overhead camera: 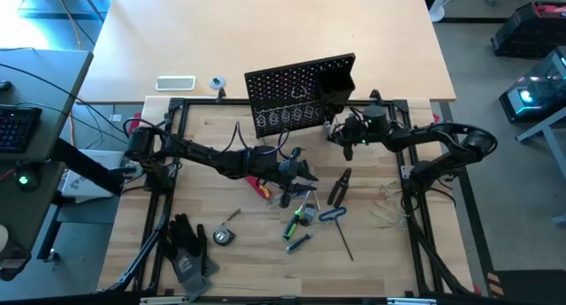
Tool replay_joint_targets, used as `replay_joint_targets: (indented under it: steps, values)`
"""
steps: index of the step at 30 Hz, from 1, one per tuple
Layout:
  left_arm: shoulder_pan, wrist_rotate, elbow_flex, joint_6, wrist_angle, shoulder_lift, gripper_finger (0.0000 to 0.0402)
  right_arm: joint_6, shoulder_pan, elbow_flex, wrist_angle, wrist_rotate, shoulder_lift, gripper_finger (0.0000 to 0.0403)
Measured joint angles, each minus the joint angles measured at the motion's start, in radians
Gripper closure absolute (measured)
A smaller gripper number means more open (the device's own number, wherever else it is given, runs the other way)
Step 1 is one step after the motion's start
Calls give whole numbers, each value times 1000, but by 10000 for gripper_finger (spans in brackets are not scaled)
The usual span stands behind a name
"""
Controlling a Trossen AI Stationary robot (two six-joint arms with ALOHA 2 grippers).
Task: Hang tools onto peg board
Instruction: Hang the left wrench onto the pegboard, then hang the grey screwdriver onto the pegboard
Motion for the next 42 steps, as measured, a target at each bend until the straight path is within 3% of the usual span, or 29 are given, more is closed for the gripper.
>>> replay_joint_targets:
  steps: [15, 30, 42]
  values:
    - [-15, 1, 0, 4, -119, 0, 284, 62, 2, -1, -59, 15, -17, 242]
    - [-90, -2, 0, 35, -404, 0, 284, 85, 52, -2, -331, 10, -295, 237]
    - [-215, -49, 0, 28, -583, 0, 284, 89, 122, -2, -524, 10, -503, 237]
